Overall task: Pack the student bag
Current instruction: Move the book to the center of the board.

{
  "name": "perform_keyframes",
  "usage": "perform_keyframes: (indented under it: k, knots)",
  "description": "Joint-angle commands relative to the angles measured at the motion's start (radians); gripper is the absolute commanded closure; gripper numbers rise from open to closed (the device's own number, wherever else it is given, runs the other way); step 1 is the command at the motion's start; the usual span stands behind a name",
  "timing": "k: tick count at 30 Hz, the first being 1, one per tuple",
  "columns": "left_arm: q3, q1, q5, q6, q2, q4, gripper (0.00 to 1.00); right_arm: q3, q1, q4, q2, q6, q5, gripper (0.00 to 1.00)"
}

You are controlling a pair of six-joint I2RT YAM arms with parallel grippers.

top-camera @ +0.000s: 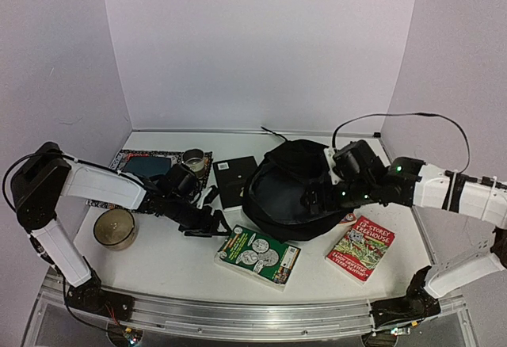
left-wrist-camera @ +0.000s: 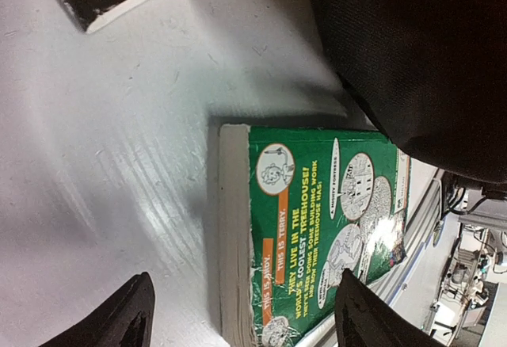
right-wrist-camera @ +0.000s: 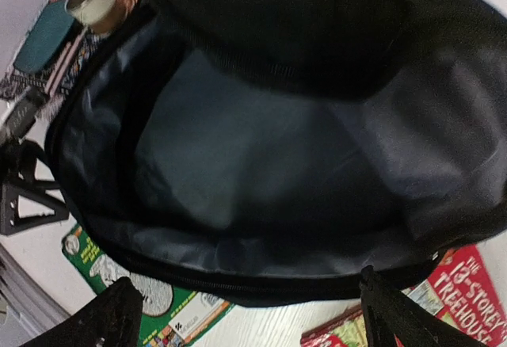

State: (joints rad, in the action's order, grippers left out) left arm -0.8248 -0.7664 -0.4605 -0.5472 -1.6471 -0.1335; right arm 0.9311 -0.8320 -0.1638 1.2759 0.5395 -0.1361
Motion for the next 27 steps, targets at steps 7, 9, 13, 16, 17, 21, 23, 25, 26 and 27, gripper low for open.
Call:
perform_keyframes:
  k: [7, 9, 13, 16, 17, 21, 23, 25, 26, 27]
  knots:
    - [-0.089, -0.007, -0.093, -0.014, -0.098, 0.023, 0.25, -0.260, -0.173, 0.252, 0.072, 0.353, 0.169, 0.11]
    - [-0.086, -0.007, -0.110, -0.016, -0.105, 0.023, 0.26, -0.263, -0.194, 0.291, 0.132, 0.374, 0.178, 0.11]
    - [-0.062, -0.007, -0.095, -0.022, -0.083, 0.022, 0.25, -0.226, -0.234, 0.335, 0.246, 0.387, 0.185, 0.11]
    - [-0.043, -0.007, -0.024, -0.031, -0.039, -0.009, 0.22, -0.156, -0.275, 0.349, 0.326, 0.373, 0.203, 0.11]
    - [-0.037, -0.007, 0.003, -0.033, -0.023, -0.023, 0.21, -0.128, -0.290, 0.354, 0.353, 0.362, 0.212, 0.11]
    - [0.004, -0.004, 0.108, -0.058, 0.066, -0.108, 0.18, 0.025, -0.339, 0.357, 0.477, 0.296, 0.274, 0.12]
    - [0.024, -0.004, 0.176, -0.077, 0.126, -0.178, 0.17, 0.097, -0.356, 0.357, 0.520, 0.264, 0.300, 0.12]
    - [0.049, -0.003, 0.253, -0.100, 0.197, -0.238, 0.16, 0.153, -0.367, 0.354, 0.550, 0.219, 0.330, 0.12]
    - [0.062, -0.002, 0.283, -0.113, 0.231, -0.273, 0.16, 0.171, -0.368, 0.341, 0.556, 0.197, 0.332, 0.12]
    - [0.076, -0.001, 0.315, -0.128, 0.266, -0.303, 0.16, 0.189, -0.369, 0.326, 0.560, 0.174, 0.328, 0.12]
